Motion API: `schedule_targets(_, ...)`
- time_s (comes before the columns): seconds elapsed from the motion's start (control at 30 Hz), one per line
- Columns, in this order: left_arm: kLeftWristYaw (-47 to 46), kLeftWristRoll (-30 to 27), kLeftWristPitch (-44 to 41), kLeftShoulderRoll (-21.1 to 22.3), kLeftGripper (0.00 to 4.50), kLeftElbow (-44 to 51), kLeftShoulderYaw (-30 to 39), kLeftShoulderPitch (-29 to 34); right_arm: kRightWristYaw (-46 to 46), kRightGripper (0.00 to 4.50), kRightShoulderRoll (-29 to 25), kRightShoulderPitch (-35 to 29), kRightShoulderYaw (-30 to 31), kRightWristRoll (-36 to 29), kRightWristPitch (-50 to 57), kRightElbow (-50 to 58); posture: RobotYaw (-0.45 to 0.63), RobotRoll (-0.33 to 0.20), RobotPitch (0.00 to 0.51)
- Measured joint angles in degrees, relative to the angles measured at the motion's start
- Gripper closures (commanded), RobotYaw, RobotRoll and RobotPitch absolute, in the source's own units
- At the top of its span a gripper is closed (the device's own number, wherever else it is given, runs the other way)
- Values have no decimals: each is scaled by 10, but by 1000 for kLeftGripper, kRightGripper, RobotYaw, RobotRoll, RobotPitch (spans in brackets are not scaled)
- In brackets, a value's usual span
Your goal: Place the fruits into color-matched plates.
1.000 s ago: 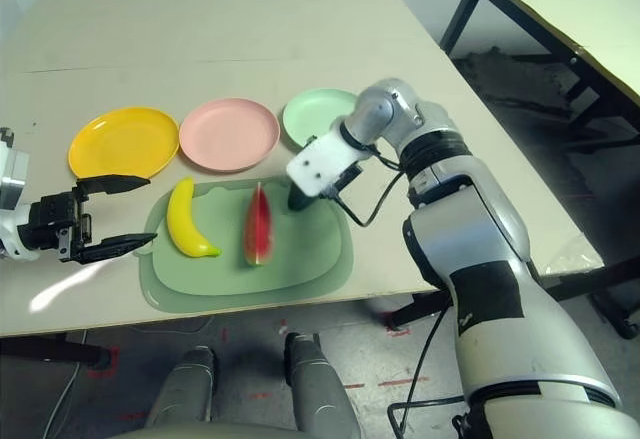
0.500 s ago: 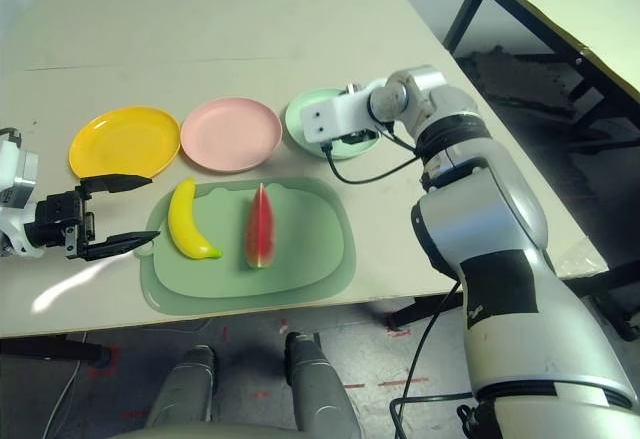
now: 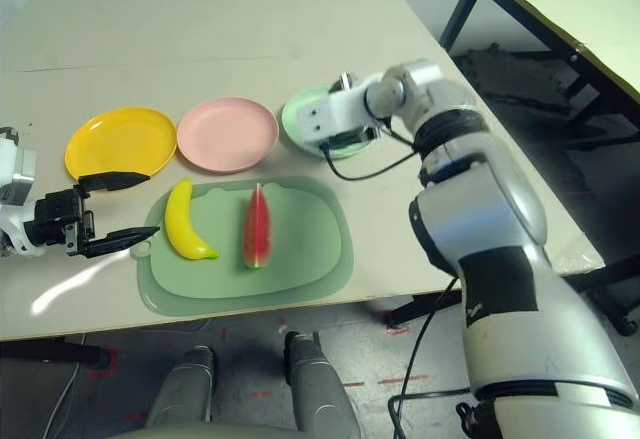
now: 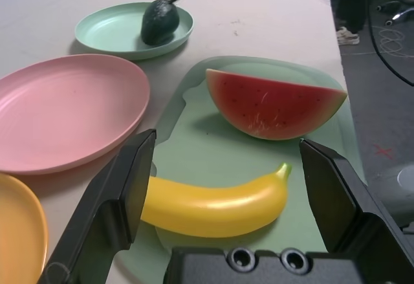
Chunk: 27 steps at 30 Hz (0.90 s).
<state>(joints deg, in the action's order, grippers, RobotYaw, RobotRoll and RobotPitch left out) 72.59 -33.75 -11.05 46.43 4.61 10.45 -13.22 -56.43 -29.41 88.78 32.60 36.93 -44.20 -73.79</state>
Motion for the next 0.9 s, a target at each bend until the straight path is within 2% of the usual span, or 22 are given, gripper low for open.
schedule_targets(0.13, 31, -5, 0, 8, 0, 1, -1, 3, -165, 25, 2, -36, -1, -97, -112, 103, 41, 0, 190)
schedule_targets(0.33, 43, -6, -1, 7, 0, 2, -2, 10, -325, 25, -19, -133, 6, -241, -93, 307, 52, 0, 198)
schedule_targets(0.63, 42, -5, -1, 7, 0, 2, -2, 10, -355, 25, -24, -156, 27, -298, -23, 439, 72, 0, 200)
schedule_targets(0.9, 30, -4, -1, 0, 0, 2, -2, 11, -355, 25, -6, -195, 43, -303, 18, 479, 76, 0, 203)
